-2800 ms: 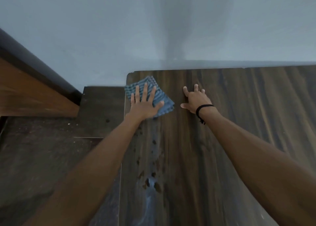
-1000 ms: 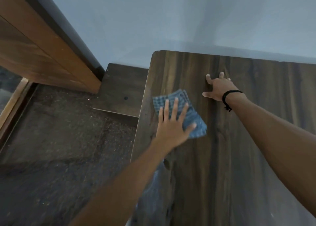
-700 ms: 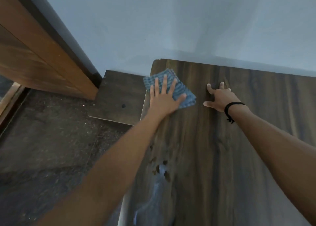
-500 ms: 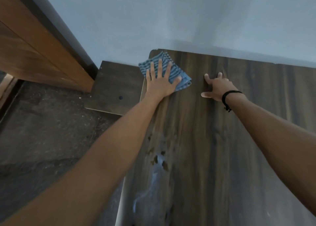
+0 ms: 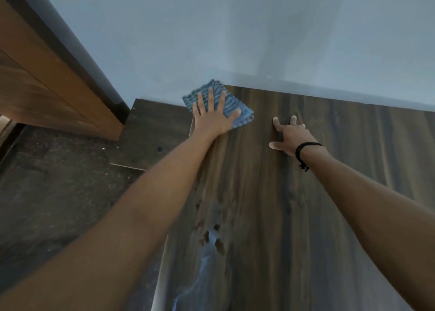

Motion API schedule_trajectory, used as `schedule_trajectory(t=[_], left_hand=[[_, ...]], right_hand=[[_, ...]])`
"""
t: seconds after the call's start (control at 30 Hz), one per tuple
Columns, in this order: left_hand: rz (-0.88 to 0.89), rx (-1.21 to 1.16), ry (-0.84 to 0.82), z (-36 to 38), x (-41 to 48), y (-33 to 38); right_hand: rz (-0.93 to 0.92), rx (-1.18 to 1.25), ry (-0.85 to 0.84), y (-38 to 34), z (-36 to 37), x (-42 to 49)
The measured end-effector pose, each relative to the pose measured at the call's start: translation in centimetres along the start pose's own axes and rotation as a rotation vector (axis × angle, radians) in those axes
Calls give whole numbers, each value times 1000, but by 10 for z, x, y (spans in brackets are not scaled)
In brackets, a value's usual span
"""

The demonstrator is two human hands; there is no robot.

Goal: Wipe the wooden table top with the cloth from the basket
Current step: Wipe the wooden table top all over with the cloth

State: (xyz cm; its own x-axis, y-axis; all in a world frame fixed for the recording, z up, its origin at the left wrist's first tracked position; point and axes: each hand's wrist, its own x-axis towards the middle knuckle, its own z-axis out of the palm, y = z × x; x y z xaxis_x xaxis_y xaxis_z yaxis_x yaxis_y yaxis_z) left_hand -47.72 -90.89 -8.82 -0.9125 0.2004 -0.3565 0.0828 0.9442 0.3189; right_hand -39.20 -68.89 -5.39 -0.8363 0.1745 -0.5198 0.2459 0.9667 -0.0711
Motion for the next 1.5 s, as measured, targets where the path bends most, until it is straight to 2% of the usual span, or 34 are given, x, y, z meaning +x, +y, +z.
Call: schedule_trajectory(t=[0.13,0.33,0.67,0.77,0.9,0.97,1.13,1.2,1.37,1.43,1.5], left_hand=[[-5,27,2,-4,17,5],[234,197,23,51,-73,15],[132,83,-96,-1,30,52],[238,189,-144,5,5,39],[364,249,-64,28,-35,11],[328,200,-39,20,-19,14],[94,103,5,5,33,42],[129,145,-29,8,22,42],[367,274,-126,29,-70,-1],[414,328,-116,40,-109,-21],[413,345,-94,41,-112,-29]], right_hand=[[-6,7,-15,1,3,2],[-11,17,-16,1,2,5],[-7,26,-1,1,1,4],[-28,57,20,1,3,6],[-16,73,27,2,4,7],[-12,73,27,3,3,9],[-11,53,37,4,5,9],[-17,45,35,3,5,9],[-13,50,46,3,7,8],[1,52,51,1,7,8],[11,53,59,0,6,8]])
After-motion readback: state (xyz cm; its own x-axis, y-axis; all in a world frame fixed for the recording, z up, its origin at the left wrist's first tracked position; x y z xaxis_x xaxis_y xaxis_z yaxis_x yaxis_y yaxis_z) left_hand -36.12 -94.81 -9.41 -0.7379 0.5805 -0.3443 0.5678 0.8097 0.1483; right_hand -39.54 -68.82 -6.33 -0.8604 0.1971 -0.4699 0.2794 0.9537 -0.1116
